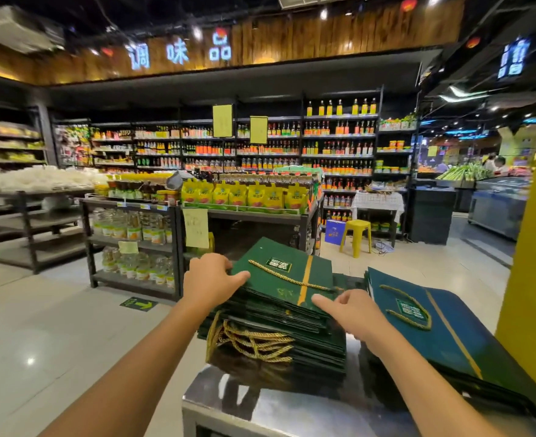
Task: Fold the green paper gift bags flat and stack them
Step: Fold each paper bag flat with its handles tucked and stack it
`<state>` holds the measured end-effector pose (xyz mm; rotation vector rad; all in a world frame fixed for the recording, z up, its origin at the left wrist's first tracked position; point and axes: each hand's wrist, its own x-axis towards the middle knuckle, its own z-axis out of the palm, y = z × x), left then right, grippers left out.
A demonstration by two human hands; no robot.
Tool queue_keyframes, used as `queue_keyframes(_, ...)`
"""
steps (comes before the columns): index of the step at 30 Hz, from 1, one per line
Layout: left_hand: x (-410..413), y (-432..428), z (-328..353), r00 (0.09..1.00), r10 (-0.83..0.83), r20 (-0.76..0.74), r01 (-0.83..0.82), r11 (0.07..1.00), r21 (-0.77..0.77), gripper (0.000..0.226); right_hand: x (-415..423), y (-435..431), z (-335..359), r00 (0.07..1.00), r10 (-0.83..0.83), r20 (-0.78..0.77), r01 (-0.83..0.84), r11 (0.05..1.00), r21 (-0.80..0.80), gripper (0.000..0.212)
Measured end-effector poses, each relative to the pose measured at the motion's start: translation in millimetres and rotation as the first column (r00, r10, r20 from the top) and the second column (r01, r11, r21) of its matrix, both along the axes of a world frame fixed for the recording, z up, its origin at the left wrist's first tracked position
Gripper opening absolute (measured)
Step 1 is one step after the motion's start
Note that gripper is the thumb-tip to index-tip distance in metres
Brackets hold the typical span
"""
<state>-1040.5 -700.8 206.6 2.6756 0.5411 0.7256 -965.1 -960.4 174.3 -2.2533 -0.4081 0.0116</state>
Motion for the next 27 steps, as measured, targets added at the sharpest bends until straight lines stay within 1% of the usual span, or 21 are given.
queue_keyframes(2, 2, 0, -8, 0.999, -0.003, 0.048, 0.005, 1.000, -0.031, 0.049, -4, -1, -2, 0.999, -0.014, 0.030, 0.013, 1.000, 0.024, 0.058)
queue_keyframes(4, 1, -2, -14, 0.995, -0.021, 0.099, 0.031, 0.995, -0.093, 0.055, -10, -3, -1, 0.998, -0.026, 0.059, 0.022, 0.997, 0.068, 0.053)
queue_keyframes(6, -5, -7, -17, 0.987, -0.028, 0.161, 0.052, 0.988, -0.146, 0.052, -16, -5, -2, 0.997, -0.035, 0.072, 0.026, 0.993, 0.119, 0.048)
queue_keyframes(8, -13, -14, -19, 0.974, -0.021, 0.227, 0.059, 0.985, -0.161, 0.046, -23, -9, -3, 0.998, -0.043, 0.039, 0.033, 0.974, 0.225, 0.044)
queue_keyframes(9, -17, -19, -19, 0.965, -0.011, 0.263, 0.063, 0.980, -0.188, 0.046, -27, -11, -3, 0.999, -0.031, 0.006, 0.028, 0.952, 0.306, 0.043)
queue_keyframes(10, -22, -24, -20, 0.957, -0.005, 0.289, 0.072, 0.973, -0.221, 0.047, -32, -13, -3, 0.999, -0.011, -0.031, 0.023, 0.918, 0.396, 0.041)
queue_keyframes(12, -33, -34, -20, 0.953, -0.002, 0.303, 0.086, 0.961, -0.263, 0.046, -42, -18, -4, 0.997, 0.030, -0.070, 0.015, 0.821, 0.570, 0.033)
queue_keyframes(14, -44, -47, -22, 0.949, -0.037, 0.312, 0.146, 0.932, -0.333, 0.045, -52, -24, -6, 0.994, 0.075, -0.084, 0.011, 0.680, 0.734, 0.025)
queue_keyframes(16, -56, -63, -25, 0.927, -0.103, 0.361, 0.269, 0.852, -0.449, 0.045, -61, -31, -8, 0.985, 0.137, -0.102, 0.021, 0.497, 0.868, 0.029)
queue_keyframes(17, -61, -72, -26, 0.919, -0.124, 0.374, 0.310, 0.814, -0.492, 0.045, -65, -36, -10, 0.981, 0.157, -0.112, 0.036, 0.421, 0.906, 0.033)
queue_keyframes(19, -67, -89, -31, 0.916, -0.147, 0.374, 0.347, 0.759, -0.552, 0.045, -72, -47, -14, 0.976, 0.168, -0.137, 0.079, 0.316, 0.945, 0.037)
queue_keyframes(21, -71, -105, -34, 0.909, -0.170, 0.381, 0.386, 0.687, -0.616, 0.040, -77, -62, -17, 0.973, 0.159, -0.169, 0.129, 0.234, 0.964, 0.036)
queue_keyframes(24, -70, -126, -34, 0.896, -0.215, 0.388, 0.439, 0.556, -0.706, 0.035, -80, -89, -22, 0.965, 0.142, -0.222, 0.200, 0.154, 0.968, 0.037)
queue_keyframes(25, -69, -131, -33, 0.892, -0.216, 0.398, 0.451, 0.496, -0.742, 0.037, -80, -99, -24, 0.961, 0.138, -0.238, 0.221, 0.133, 0.966, 0.038)
queue_keyframes(27, -64, -137, -29, 0.881, -0.193, 0.432, 0.473, 0.324, -0.819, 0.042, -81, -118, -26, 0.954, 0.141, -0.263, 0.250, 0.101, 0.963, 0.038)
